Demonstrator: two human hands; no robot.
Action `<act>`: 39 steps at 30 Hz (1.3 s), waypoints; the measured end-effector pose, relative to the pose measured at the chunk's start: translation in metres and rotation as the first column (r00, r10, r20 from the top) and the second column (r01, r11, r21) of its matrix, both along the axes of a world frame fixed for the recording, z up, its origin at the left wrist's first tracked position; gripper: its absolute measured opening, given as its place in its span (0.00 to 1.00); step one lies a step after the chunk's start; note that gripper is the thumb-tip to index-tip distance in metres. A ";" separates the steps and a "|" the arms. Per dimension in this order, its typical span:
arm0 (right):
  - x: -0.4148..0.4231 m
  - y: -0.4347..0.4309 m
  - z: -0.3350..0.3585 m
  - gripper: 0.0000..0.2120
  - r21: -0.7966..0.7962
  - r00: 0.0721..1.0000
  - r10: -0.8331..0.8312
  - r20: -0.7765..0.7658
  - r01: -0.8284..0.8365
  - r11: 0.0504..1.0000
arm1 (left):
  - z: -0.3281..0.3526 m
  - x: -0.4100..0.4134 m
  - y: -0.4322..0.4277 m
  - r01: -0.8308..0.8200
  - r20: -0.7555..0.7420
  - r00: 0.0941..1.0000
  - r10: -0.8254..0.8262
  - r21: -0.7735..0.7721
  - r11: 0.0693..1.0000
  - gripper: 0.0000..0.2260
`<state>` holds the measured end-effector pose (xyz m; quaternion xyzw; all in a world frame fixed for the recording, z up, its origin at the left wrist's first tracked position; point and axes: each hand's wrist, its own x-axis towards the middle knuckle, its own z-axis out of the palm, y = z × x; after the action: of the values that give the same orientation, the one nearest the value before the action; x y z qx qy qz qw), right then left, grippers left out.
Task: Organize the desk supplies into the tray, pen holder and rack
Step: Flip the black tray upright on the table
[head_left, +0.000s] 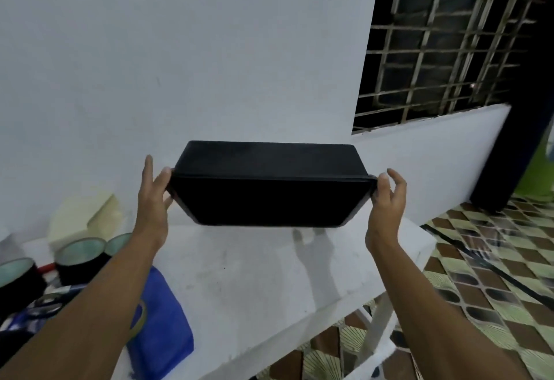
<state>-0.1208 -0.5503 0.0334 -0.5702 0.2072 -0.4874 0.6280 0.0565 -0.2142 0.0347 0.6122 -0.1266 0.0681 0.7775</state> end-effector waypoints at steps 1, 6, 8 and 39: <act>0.008 -0.006 0.000 0.14 0.022 0.999 0.036 0.006 -0.036 0.999 | -0.003 0.005 -0.002 0.012 0.004 1.000 -0.012 0.015 1.000 0.29; 0.034 -0.013 -0.019 0.17 0.008 0.961 0.236 -0.148 -0.237 0.971 | -0.032 0.026 -0.014 0.016 -0.049 0.999 -0.002 0.272 0.962 0.26; 0.049 -0.011 -0.033 0.22 0.044 0.941 0.243 -0.234 -0.240 0.970 | -0.043 0.033 -0.024 0.019 -0.083 0.996 0.012 0.366 0.931 0.30; 0.119 0.056 -0.089 0.16 -0.698 0.703 -0.090 -0.706 -0.667 0.260 | -0.052 0.070 -0.016 -0.030 0.117 0.963 -0.242 0.941 0.336 0.12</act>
<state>-0.0017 -0.4941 -0.0553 -0.9746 -0.0372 -0.1575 0.1550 0.1261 -0.2300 -0.0177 0.9237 -0.2738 0.0043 0.2680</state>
